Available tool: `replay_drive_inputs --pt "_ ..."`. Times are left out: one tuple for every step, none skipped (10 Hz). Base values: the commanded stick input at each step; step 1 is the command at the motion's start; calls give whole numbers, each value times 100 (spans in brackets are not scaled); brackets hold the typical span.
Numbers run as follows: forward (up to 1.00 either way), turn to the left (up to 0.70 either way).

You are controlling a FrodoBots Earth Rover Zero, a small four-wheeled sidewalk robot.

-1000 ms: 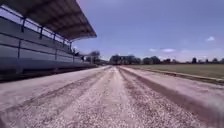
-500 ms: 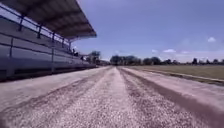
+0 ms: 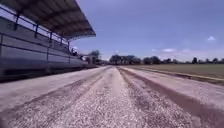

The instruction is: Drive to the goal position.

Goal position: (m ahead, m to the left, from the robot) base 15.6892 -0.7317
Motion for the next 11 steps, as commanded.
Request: replay_drive_inputs --pt "100 0" --pt "100 0" --pt "100 0" --pt "100 0" --pt "100 0" --pt "100 0" --pt "100 0" --pt "100 0" --pt "100 0" --pt "100 0" --pt "100 0"
